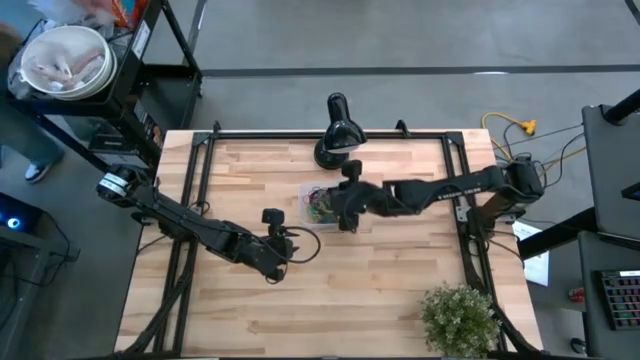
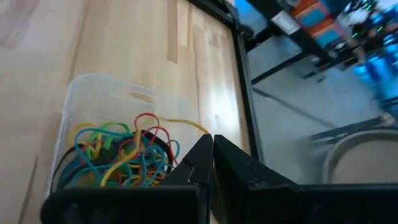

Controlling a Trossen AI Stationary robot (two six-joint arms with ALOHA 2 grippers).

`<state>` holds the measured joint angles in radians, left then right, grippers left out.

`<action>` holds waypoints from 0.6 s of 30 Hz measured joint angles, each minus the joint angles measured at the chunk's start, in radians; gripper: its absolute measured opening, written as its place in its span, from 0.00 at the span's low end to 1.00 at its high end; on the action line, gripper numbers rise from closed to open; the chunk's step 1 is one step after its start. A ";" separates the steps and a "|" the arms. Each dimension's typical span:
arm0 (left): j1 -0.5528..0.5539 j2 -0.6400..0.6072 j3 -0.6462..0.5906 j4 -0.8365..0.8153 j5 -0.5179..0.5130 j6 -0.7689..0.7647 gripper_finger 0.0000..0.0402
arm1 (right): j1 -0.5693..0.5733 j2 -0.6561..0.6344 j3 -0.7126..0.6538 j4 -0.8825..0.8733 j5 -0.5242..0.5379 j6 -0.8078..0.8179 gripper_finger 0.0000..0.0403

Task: Pick and place rubber bands into bin
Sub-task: Put the yellow rubber band into the transparent bin

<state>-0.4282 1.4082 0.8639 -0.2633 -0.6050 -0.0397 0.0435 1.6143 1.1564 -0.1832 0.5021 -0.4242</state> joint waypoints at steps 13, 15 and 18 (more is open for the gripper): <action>0.001 0.000 -0.001 0.003 0.000 0.003 0.36 | -0.128 0.024 -0.093 0.007 -0.221 0.115 0.02; 0.001 0.000 -0.001 0.007 0.000 0.003 0.36 | -0.137 0.024 -0.111 0.012 -0.223 0.131 0.02; 0.001 0.000 -0.001 0.028 0.000 0.003 0.36 | -0.153 0.024 -0.132 0.014 -0.259 0.143 0.02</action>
<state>-0.4274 1.4078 0.8631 -0.2348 -0.6052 -0.0364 -0.1090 1.6386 1.0246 -0.1689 0.2432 -0.2809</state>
